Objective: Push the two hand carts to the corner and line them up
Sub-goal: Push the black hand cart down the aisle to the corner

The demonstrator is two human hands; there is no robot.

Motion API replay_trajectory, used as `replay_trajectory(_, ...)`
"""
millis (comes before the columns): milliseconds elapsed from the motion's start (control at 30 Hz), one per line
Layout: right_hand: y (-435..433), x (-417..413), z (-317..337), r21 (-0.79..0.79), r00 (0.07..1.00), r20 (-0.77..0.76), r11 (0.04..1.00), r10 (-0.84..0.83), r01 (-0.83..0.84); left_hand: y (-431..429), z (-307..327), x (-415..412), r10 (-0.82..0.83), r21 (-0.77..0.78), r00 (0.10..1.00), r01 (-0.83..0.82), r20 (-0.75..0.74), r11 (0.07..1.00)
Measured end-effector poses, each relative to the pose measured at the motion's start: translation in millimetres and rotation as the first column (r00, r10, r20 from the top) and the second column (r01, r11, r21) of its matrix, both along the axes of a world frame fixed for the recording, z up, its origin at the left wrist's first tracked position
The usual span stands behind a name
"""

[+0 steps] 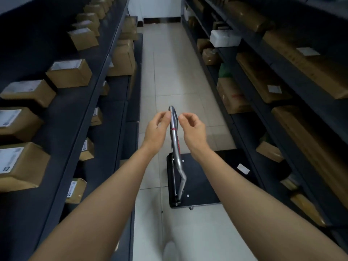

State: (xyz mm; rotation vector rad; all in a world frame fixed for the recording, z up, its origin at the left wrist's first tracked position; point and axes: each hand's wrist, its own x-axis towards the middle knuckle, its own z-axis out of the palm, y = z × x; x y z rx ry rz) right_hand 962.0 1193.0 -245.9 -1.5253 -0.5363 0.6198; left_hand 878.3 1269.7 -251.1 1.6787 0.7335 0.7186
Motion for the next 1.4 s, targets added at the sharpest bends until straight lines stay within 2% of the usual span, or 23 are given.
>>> replay_trajectory(100,15,9,-24,-0.155,1.000,0.015,0.988,0.011,-0.009,24,-24,7,-0.063,0.018,0.986,0.067,-0.152,0.998)
replay_trajectory(267,37,24,-58,-0.357,0.999,0.007,0.933,0.054,-0.048,71,-68,21,-0.137,0.110,0.901,0.199,-0.412,0.974)
replay_trajectory(400,53,29,-81,-0.497,0.994,0.009,0.863,0.105,-0.087,99,-82,34,-0.159,0.210,0.841,0.306,-0.518,0.929)
replay_trajectory(600,72,34,-107,-0.604,0.990,-0.043,0.786,0.131,-0.131,135,-105,53,-0.183,0.302,0.708,0.501,-0.682,0.811)
replay_trajectory(733,79,36,-118,-0.607,0.988,-0.094,0.780,0.118,-0.151,148,-118,64,-0.234,0.260,0.681,0.540,-0.694,0.800)
replay_trajectory(900,83,39,-121,-0.639,0.988,-0.091,0.754,0.124,-0.153,153,-125,76,-0.218,0.286,0.597,0.633,-0.772,0.720)
replay_trajectory(1100,74,39,-121,-0.686,0.984,-0.067,0.708,0.168,-0.168,146,-120,80,-0.200,0.336,0.584,0.678,-0.787,0.654)
replay_trajectory(1400,41,16,-117,-0.703,0.965,-0.114,0.668,0.237,-0.247,113,-122,40,-0.205,0.305,0.621,0.612,-0.756,0.729)
